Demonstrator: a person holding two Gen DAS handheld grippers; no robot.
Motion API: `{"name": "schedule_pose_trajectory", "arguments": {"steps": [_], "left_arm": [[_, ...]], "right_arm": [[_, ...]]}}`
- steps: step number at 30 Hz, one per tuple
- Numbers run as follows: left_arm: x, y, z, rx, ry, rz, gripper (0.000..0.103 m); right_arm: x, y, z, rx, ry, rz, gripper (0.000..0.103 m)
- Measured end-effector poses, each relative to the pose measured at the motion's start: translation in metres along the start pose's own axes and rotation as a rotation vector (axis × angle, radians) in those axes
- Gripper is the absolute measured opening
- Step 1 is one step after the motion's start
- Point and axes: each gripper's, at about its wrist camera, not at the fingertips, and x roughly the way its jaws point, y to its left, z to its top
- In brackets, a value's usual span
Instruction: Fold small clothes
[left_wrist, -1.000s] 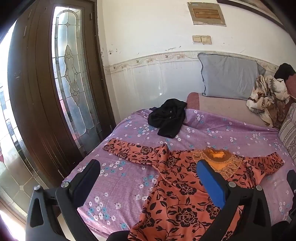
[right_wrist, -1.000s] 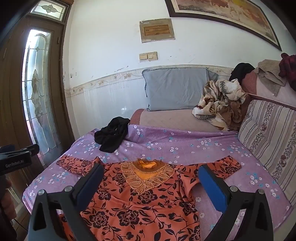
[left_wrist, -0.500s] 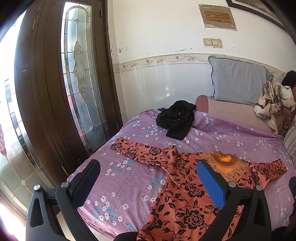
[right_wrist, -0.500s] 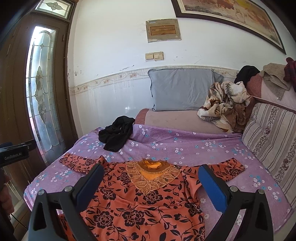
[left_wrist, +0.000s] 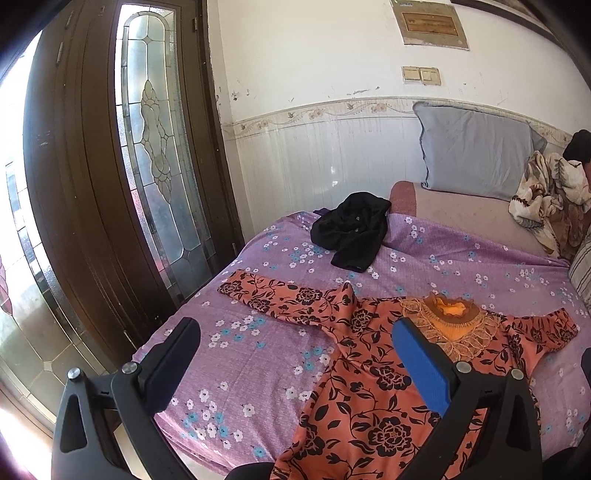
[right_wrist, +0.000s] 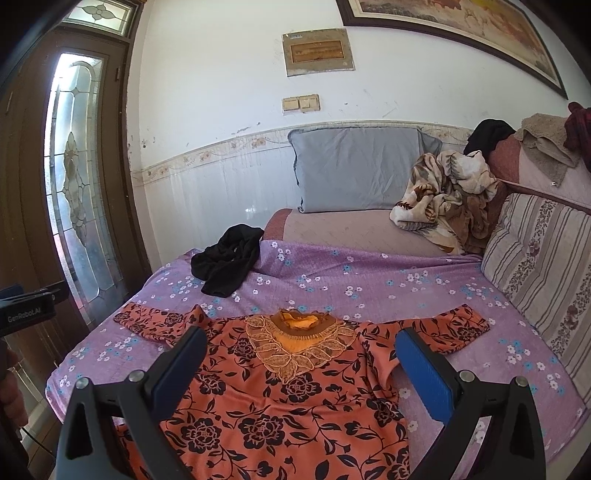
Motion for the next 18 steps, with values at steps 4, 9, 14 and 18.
{"name": "schedule_pose_trajectory", "arguments": {"steps": [4,9,14,18], "left_arm": [[0.007,-0.006,0.000,0.010,0.008,0.001,0.103],[0.019,-0.021,0.002,0.034,0.021,0.004,0.103],[0.036,-0.041,0.002,0.067,0.041,0.005,0.103],[0.060,-0.066,-0.002,0.096,0.073,-0.008,0.103]], "right_arm": [[0.008,-0.006,0.000,0.013,0.004,-0.002,0.103],[0.023,-0.017,0.002,0.038,0.011,-0.011,0.103],[0.048,-0.040,0.003,0.106,0.028,-0.023,0.103],[0.078,-0.075,-0.002,0.180,0.069,-0.041,0.103]]}}
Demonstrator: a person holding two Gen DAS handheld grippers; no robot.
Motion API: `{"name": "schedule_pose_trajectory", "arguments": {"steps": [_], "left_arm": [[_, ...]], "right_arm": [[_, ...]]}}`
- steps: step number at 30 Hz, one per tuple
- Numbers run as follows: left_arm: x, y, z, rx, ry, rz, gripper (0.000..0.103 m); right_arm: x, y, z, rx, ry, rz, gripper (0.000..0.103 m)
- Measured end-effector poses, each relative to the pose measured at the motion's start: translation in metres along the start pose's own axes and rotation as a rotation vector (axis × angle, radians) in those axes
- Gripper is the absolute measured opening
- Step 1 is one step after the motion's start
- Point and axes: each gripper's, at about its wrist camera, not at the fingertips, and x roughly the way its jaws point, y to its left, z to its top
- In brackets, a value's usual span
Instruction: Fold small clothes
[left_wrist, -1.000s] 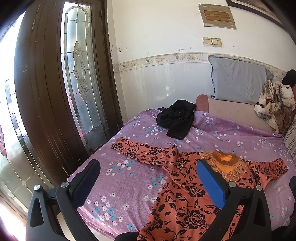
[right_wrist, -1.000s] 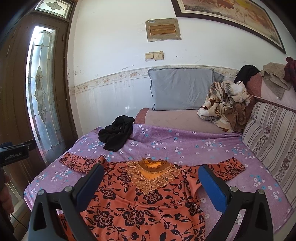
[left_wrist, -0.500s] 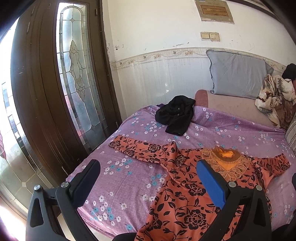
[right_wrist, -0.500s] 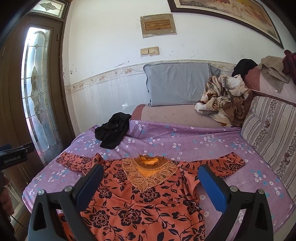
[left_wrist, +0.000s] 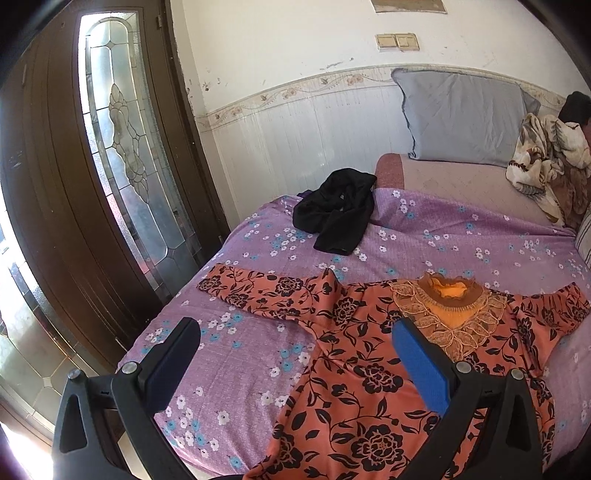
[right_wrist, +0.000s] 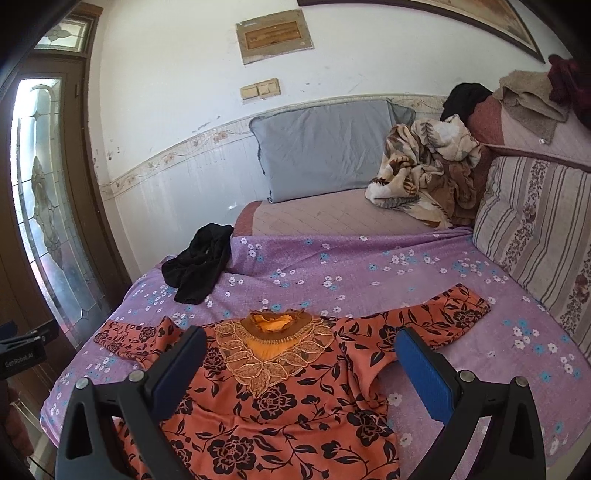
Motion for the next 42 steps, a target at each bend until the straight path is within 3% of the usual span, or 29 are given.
{"name": "schedule_pose_trajectory", "arguments": {"steps": [4,7,9,12,14,20,24,25,27,28,29,32,35,39,42], "left_arm": [[0.054,-0.036,-0.010,0.022,0.119,-0.085,0.103],[0.118,-0.074,-0.033,0.070,0.289,-0.153,0.103],[0.158,-0.101,-0.056,0.106,0.391,-0.173,0.103],[0.191,-0.123,-0.085,0.138,0.440,-0.153,0.103],[0.202,-0.129,-0.099,0.154,0.458,-0.169,0.103],[0.207,-0.119,-0.109,0.059,0.483,-0.271,0.103],[0.199,-0.121,-0.113,0.046,0.441,-0.258,0.103],[0.197,-0.122,-0.116,0.039,0.432,-0.253,0.103],[0.196,-0.124,-0.120,0.026,0.417,-0.246,0.103],[0.196,-0.124,-0.121,0.024,0.420,-0.242,0.103],[0.195,-0.125,-0.122,0.025,0.426,-0.240,0.103],[0.196,-0.123,-0.121,0.035,0.462,-0.255,0.103],[0.198,-0.119,-0.114,0.047,0.482,-0.266,0.103],[0.188,-0.099,-0.096,0.013,0.412,-0.206,0.103],[0.179,-0.075,-0.082,-0.023,0.351,-0.143,0.103]], "right_arm": [[0.047,-0.066,0.004,0.152,0.083,0.024,0.103],[0.096,-0.156,-0.004,0.464,0.209,0.078,0.103],[0.124,-0.219,-0.024,0.717,0.238,0.122,0.102],[0.159,-0.282,-0.061,0.984,0.315,0.119,0.089],[0.176,-0.305,-0.071,1.057,0.356,0.080,0.082],[0.218,-0.336,-0.050,0.958,0.324,-0.094,0.069],[0.241,-0.341,-0.038,0.906,0.278,-0.167,0.065],[0.246,-0.340,-0.034,0.875,0.269,-0.180,0.061],[0.258,-0.338,-0.030,0.804,0.261,-0.182,0.038],[0.264,-0.340,-0.032,0.798,0.276,-0.167,0.013],[0.267,-0.342,-0.035,0.810,0.281,-0.153,0.006],[0.255,-0.329,-0.023,0.760,0.224,-0.106,0.006],[0.235,-0.291,0.006,0.677,0.140,0.037,0.006],[0.212,-0.212,0.039,0.552,0.091,0.259,0.006],[0.207,-0.143,0.051,0.455,0.109,0.395,0.006]]}}
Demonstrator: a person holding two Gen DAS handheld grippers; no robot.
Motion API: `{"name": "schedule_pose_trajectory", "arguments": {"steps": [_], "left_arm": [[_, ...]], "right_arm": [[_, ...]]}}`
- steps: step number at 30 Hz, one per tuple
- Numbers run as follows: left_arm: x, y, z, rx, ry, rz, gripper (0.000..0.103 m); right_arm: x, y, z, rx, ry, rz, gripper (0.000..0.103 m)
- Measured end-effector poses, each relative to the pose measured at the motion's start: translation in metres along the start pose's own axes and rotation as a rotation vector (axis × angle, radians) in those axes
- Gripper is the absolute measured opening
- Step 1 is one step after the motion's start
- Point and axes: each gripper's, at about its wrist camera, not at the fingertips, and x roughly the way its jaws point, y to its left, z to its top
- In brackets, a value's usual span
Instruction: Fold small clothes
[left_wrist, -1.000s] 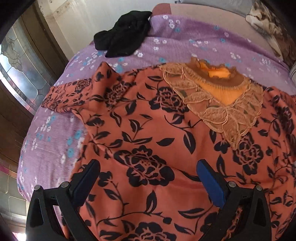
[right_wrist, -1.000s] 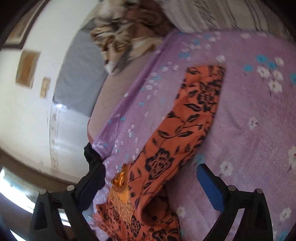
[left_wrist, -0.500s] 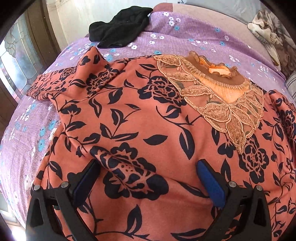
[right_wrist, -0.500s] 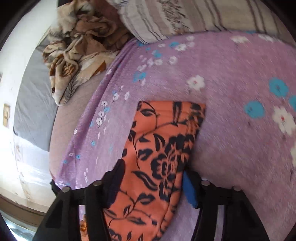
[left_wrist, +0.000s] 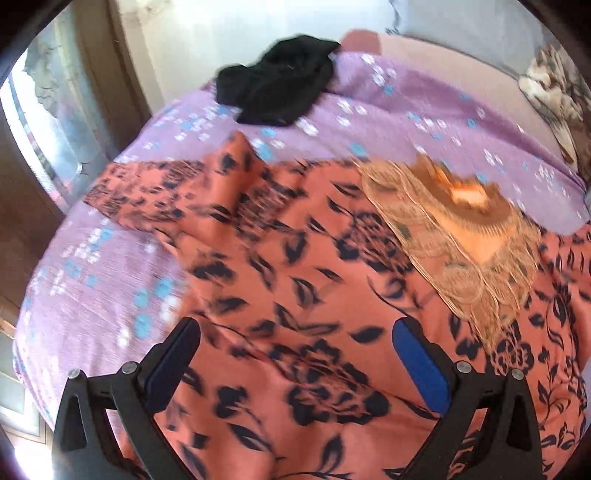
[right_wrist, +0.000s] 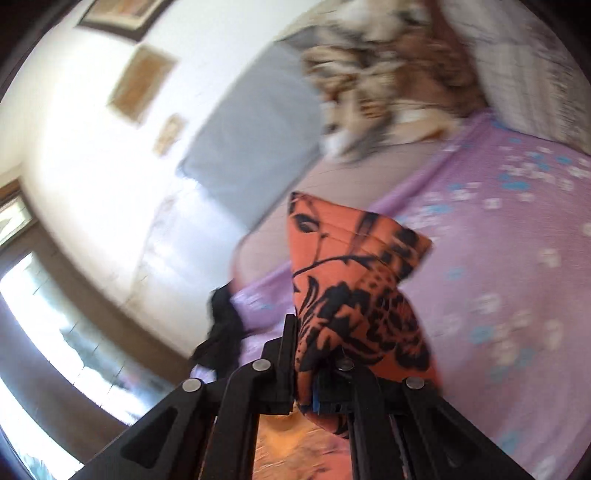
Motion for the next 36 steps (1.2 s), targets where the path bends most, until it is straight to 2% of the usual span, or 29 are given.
{"name": "schedule_pose_trajectory", "arguments": {"steps": [4,9,10,12,13,14,16,19,22,25,27,29,31,36], "left_arm": [[-0.007,0.037,0.011,-0.076,-0.062,0.097,0.103],[-0.008,0.087,0.020,-0.213,-0.061,0.126,0.103],[-0.007,0.095,0.020,-0.239,-0.059,0.135,0.103],[-0.006,0.111,0.020,-0.285,-0.060,0.163,0.103],[-0.005,0.118,0.020,-0.307,-0.058,0.177,0.103],[-0.004,0.123,0.020,-0.326,-0.053,0.186,0.103],[0.002,0.135,0.018,-0.361,-0.035,0.190,0.103],[0.008,0.156,0.018,-0.409,-0.007,0.193,0.103],[0.014,0.179,0.020,-0.471,-0.003,0.220,0.103],[0.025,0.202,0.024,-0.530,0.005,0.249,0.103],[0.037,0.217,0.027,-0.573,0.022,0.234,0.103],[0.050,0.231,0.028,-0.625,0.051,0.204,0.103],[0.061,0.240,0.030,-0.676,0.070,0.154,0.103],[0.083,0.257,0.049,-0.741,0.040,0.041,0.103]], "right_arm": [[0.042,0.067,-0.040,-0.048,0.119,0.145,0.006],[0.105,0.125,-0.104,-0.048,0.288,0.269,0.010],[0.116,0.133,-0.116,-0.046,0.344,0.294,0.015],[0.128,0.144,-0.143,-0.038,0.454,0.349,0.056],[0.125,0.150,-0.155,-0.020,0.474,0.390,0.091],[0.124,0.150,-0.163,0.002,0.481,0.434,0.096],[0.123,0.156,-0.171,0.000,0.523,0.478,0.096],[0.112,0.152,-0.172,-0.054,0.508,0.384,0.095],[0.113,0.134,-0.173,-0.081,0.562,0.237,0.092],[0.119,0.105,-0.179,-0.102,0.608,0.065,0.073],[0.131,0.083,-0.185,-0.106,0.656,-0.051,0.071],[0.150,0.054,-0.198,-0.088,0.755,-0.196,0.065],[0.150,0.039,-0.195,-0.038,0.743,-0.180,0.053],[0.154,0.035,-0.187,-0.046,0.772,-0.163,0.054]]}}
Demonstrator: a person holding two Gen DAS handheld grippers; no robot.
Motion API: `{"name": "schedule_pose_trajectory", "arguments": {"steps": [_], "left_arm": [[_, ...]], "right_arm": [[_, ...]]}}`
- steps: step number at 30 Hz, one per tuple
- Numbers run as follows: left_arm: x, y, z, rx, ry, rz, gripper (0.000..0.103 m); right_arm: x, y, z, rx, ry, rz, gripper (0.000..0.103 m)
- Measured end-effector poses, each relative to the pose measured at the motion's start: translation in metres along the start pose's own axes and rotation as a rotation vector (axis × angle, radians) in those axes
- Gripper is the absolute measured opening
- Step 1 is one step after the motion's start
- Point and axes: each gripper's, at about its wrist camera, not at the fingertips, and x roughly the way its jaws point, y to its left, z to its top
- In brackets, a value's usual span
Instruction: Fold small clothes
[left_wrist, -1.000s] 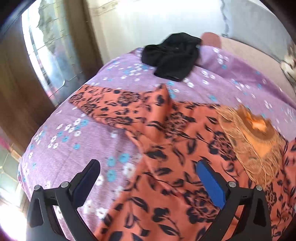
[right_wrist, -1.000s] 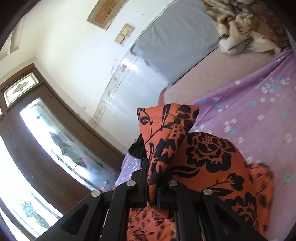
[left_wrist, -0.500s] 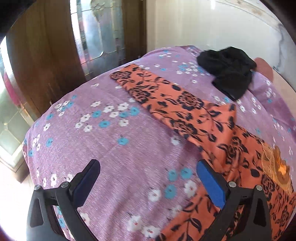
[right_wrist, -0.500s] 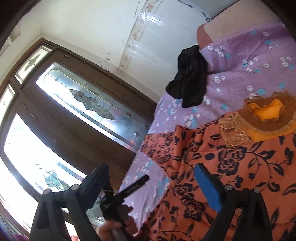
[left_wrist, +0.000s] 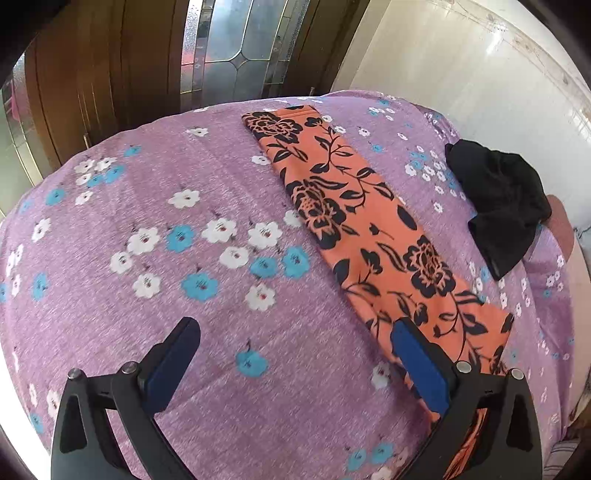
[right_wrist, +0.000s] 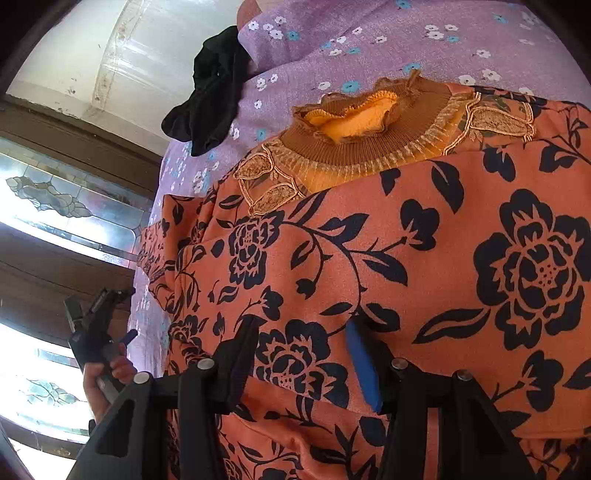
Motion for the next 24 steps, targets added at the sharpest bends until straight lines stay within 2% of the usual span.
{"name": "schedule_pose_trajectory", "arguments": {"steps": [3,6,7,10,12,15,16,17,18,20,22,24], "left_arm": [[0.010,0.000,0.019,-0.038,-0.033,-0.043,0.103],[0.034,0.004,0.034,-0.067,-0.001,-0.078,0.102],[0.044,0.007,0.037,-0.090,0.016,-0.088,0.098],[0.051,0.005,0.047,-0.096,-0.034,-0.084,0.097],[0.057,0.003,0.054,-0.099,-0.020,-0.125,0.086],[0.063,0.001,0.059,-0.107,-0.028,-0.137,0.062],[0.066,0.001,0.060,-0.107,-0.023,-0.155,0.033],[0.072,0.002,0.062,-0.118,0.008,-0.187,0.009],[0.077,0.004,0.062,-0.138,0.030,-0.202,0.007],[0.078,0.005,0.062,-0.143,0.009,-0.213,0.006],[0.070,-0.002,0.062,-0.102,-0.013,-0.198,0.005],[0.051,-0.017,0.062,-0.038,-0.067,-0.218,0.005]], "right_arm": [[0.002,-0.008,0.003,0.011,0.001,0.022,0.054],[0.000,-0.007,0.002,0.013,0.003,0.038,0.058],[0.000,-0.002,0.001,0.012,0.000,0.038,0.058],[0.004,0.003,0.002,0.010,-0.006,0.039,0.062],[0.006,0.007,0.002,0.001,-0.010,0.032,0.064],[0.007,0.011,0.002,-0.013,-0.014,0.026,0.065],[0.008,0.012,0.002,-0.013,-0.016,0.027,0.065],[0.008,0.010,0.003,-0.010,-0.018,0.032,0.065],[0.008,0.010,0.004,-0.005,-0.020,0.038,0.065],[0.008,0.008,0.005,0.001,-0.023,0.047,0.065],[0.007,0.007,0.005,0.004,-0.028,0.053,0.065],[0.005,0.007,0.007,0.003,-0.035,0.055,0.065]]}}
